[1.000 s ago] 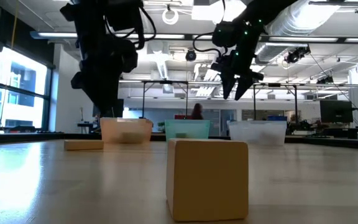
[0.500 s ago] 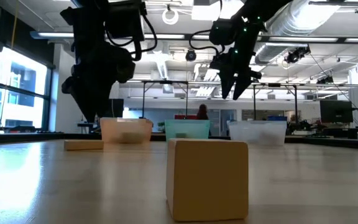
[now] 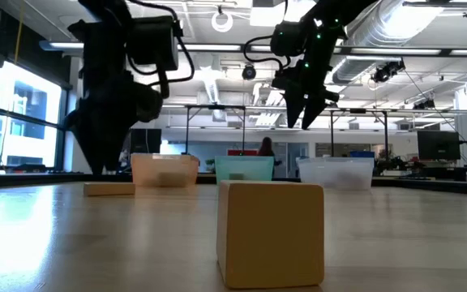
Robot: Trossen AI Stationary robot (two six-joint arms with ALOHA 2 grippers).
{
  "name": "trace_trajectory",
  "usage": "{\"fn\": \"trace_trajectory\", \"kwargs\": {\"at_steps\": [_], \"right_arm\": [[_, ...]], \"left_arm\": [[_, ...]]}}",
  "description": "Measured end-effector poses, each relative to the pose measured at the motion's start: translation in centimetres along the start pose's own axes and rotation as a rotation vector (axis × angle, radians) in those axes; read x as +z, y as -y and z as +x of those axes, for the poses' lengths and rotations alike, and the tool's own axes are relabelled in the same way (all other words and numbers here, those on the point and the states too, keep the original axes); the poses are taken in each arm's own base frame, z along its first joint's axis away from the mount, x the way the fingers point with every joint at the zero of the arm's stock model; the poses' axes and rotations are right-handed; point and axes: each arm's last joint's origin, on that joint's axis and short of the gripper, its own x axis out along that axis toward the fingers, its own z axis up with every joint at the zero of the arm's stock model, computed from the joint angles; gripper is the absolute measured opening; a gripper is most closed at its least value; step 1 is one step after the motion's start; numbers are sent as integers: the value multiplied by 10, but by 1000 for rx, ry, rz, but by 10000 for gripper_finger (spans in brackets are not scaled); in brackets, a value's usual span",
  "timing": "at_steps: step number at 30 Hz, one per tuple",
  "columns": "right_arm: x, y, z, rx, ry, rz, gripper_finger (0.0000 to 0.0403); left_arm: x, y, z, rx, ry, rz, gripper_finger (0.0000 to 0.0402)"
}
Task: Sort & place blocks by color
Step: Put the yellow block into the green bin
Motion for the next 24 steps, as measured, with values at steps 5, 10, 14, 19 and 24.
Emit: {"fn": "trace_trajectory", "kwargs": {"at_steps": [5,10,14,19,24], "right_arm": [[0,0,0,-1,1,0,224],[0,0,0,-1,1,0,224],[1,0,0,1,8,0,224],[1,0,0,0,8,-16,224],[1,0,0,0,8,-17,224]], "left_arm": [[-2,-3,6,6,5,-18,211],[-3,-4,10,-12,19,-6,211],[-2,-4,13,-14,21,14,211],[0,-3,30,22,-25,31,211],[1,-2,38,73,-32,38,209]]}}
